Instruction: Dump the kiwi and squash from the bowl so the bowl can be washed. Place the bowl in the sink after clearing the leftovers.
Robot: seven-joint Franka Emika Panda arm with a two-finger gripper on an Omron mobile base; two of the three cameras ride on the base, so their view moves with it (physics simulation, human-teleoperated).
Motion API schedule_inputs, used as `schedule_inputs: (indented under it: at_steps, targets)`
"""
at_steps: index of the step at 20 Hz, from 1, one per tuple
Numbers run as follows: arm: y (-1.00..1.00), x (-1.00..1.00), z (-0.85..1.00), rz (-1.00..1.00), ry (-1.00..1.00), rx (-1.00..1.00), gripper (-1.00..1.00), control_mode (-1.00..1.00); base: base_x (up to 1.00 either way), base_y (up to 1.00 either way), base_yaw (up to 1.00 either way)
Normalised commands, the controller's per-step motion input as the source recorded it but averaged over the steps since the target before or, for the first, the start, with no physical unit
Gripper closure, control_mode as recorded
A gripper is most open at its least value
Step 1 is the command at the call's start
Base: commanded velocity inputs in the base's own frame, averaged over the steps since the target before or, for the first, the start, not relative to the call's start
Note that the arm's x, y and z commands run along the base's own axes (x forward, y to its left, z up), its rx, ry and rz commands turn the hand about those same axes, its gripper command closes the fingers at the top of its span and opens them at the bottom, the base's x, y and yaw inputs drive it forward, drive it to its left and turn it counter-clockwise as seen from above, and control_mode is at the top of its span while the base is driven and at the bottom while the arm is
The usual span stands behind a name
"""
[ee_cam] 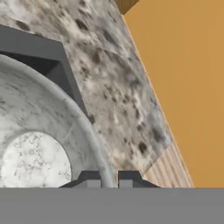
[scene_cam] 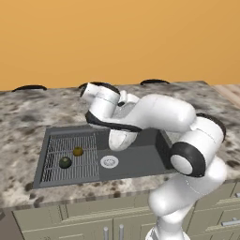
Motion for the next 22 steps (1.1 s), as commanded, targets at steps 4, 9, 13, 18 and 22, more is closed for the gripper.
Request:
schedule_inputs:
  at_steps: [4, 9, 13, 18, 22]
  targets:
    - [-1.0, -0.14, 0.16, 0.28, -0.03, 0.32, 1.0, -1.0, 0.0, 0.0, 0.0]
    - [-1.0, -0.19, 0.05, 0.29, 0.0, 0.48, 1.0, -1.0, 0.0, 0.0, 0.0]
    - [-0.96, -0.17, 0.0, 0.37, 0.08, 0.51, 1.0, -1.0, 0.0, 0.0, 0.0]
    - [-0.8, 0.03, 0.0, 0.31, 0.2, 0.6, 1.0, -1.0, 0.0, 0.0, 0.0]
    - [-0.11, 0.25, 0.0, 0.01, 0.16, 0.31, 1.0, -1.0, 0.0, 0.0, 0.0]
